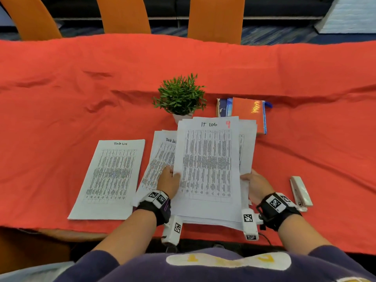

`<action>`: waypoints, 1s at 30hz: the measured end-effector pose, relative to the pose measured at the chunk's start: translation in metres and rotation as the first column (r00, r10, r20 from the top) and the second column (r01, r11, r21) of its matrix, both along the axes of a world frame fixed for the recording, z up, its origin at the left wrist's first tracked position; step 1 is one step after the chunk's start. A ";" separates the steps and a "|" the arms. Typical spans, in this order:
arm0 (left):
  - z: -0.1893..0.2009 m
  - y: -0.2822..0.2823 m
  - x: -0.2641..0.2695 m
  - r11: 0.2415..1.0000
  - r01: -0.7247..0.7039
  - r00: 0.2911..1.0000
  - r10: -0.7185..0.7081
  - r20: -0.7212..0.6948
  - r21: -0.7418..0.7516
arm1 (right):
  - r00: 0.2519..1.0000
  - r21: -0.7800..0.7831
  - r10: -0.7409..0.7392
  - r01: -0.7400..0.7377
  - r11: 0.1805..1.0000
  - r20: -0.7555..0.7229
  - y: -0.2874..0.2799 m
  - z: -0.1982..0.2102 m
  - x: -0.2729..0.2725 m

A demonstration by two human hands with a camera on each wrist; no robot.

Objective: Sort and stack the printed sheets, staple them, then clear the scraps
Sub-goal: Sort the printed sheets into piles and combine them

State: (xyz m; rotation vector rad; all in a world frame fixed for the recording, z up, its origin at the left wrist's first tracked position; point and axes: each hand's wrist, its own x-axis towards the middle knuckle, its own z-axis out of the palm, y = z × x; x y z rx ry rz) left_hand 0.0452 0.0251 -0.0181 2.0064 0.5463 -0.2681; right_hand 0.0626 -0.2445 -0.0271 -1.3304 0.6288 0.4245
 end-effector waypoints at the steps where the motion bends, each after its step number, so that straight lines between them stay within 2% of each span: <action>1: 0.001 -0.003 0.000 1.000 0.008 1.000 -0.008 -0.007 -0.028 | 1.000 -0.005 -0.010 0.010 1.000 0.003 0.000 0.001 0.000; 4: 0.000 -0.008 0.002 0.998 0.051 0.999 -0.051 -0.005 -0.029 | 0.998 0.116 -0.058 0.056 0.992 0.014 0.002 0.005 -0.004; 7: -0.001 -0.013 0.004 0.998 0.065 0.997 -0.065 0.042 -0.002 | 0.999 0.210 -0.027 0.031 0.977 -0.023 0.001 0.002 -0.004; 10: -0.004 -0.014 0.006 0.998 0.050 0.997 -0.048 0.064 -0.031 | 0.994 0.067 0.108 -0.110 0.992 0.032 0.001 -0.004 -0.005; 12: -0.009 -0.007 0.008 0.999 0.024 0.998 -0.022 0.052 -0.028 | 0.989 0.002 0.136 -0.136 0.991 0.050 -0.001 -0.007 -0.007; 14: -0.017 0.011 0.009 0.993 -0.004 1.000 0.002 0.021 0.122 | 0.992 -0.029 0.119 -0.118 0.993 0.034 -0.008 -0.013 -0.007; 17: -0.036 0.048 0.007 0.891 0.014 0.994 0.038 -0.104 0.454 | 0.997 -0.044 0.069 -0.069 0.997 -0.018 -0.020 -0.019 -0.009; 20: -0.049 0.071 0.000 0.821 0.075 0.962 0.090 -0.258 0.565 | 0.999 -0.044 0.036 -0.038 0.998 -0.030 -0.027 -0.015 -0.014; 22: -0.055 0.075 -0.003 0.794 0.111 0.959 0.072 -0.274 0.598 | 1.000 -0.033 0.020 -0.021 0.999 -0.019 -0.030 -0.014 -0.015; 25: -0.060 0.076 -0.002 0.775 0.111 0.975 0.037 -0.220 0.622 | 1.000 -0.048 0.004 -0.005 0.999 -0.026 -0.032 -0.014 -0.014; 30: -0.055 0.073 -0.001 0.874 -0.041 0.992 0.094 -0.085 0.485 | 1.000 -0.031 0.009 -0.009 0.999 -0.015 -0.029 -0.008 -0.013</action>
